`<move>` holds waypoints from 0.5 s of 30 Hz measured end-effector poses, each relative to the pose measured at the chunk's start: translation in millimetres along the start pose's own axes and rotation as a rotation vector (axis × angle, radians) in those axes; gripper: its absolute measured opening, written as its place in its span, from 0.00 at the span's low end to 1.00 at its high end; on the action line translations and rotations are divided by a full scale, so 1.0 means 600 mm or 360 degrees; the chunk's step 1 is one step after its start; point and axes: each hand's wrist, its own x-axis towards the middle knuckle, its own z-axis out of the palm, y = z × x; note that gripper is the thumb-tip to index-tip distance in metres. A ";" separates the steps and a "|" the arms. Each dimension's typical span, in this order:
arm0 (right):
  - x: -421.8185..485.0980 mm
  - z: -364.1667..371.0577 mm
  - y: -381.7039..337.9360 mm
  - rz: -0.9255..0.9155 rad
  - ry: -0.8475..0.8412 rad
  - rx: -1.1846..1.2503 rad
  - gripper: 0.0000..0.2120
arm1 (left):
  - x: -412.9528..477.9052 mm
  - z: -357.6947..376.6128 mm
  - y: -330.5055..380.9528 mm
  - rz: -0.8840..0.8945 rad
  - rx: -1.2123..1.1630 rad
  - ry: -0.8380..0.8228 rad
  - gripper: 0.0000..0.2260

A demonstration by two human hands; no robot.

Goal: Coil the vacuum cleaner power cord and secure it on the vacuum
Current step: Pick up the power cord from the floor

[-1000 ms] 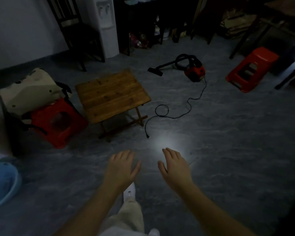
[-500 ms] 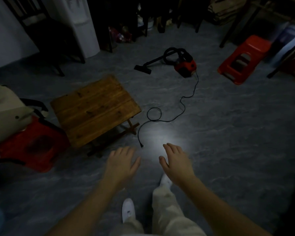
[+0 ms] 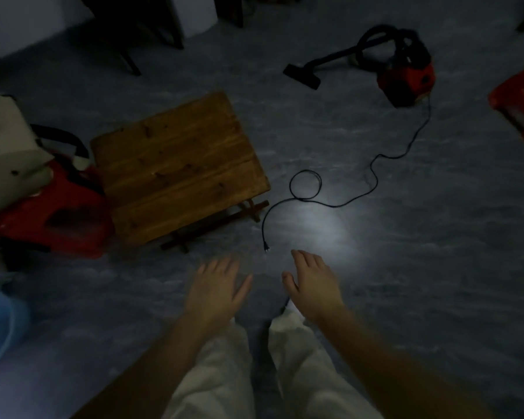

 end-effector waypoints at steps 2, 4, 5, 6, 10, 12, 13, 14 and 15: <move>0.038 0.033 0.018 0.0011 -0.0044 0.0053 0.27 | 0.038 0.043 -0.006 -0.0013 -0.0040 -0.0059 0.26; 0.078 0.078 0.039 0.0018 -0.0066 0.0066 0.26 | 0.078 0.100 -0.015 0.0009 -0.0070 -0.0074 0.25; 0.100 0.105 0.050 0.0028 -0.0076 0.0067 0.26 | 0.099 0.134 -0.022 0.0025 -0.0087 -0.0086 0.25; 0.122 0.135 0.061 0.0056 -0.0085 0.0073 0.26 | 0.120 0.171 -0.030 0.0050 -0.0094 -0.0107 0.25; 0.216 0.276 0.113 0.0165 -0.0139 0.0102 0.26 | 0.210 0.348 -0.075 0.0167 -0.0035 -0.0225 0.23; 0.259 0.352 0.141 0.0191 -0.0185 0.0130 0.27 | 0.252 0.432 -0.097 0.0230 -0.0051 -0.0260 0.22; 0.279 0.390 0.156 0.0207 -0.0199 0.0150 0.27 | 0.272 0.474 -0.108 0.0278 -0.0056 -0.0279 0.21; 0.299 0.428 0.172 0.0224 -0.0213 0.0175 0.27 | 0.292 0.513 -0.116 0.0333 -0.0054 -0.0294 0.21; 0.319 0.464 0.187 0.0238 -0.0221 0.0202 0.28 | 0.313 0.551 -0.123 0.0392 -0.0050 -0.0314 0.21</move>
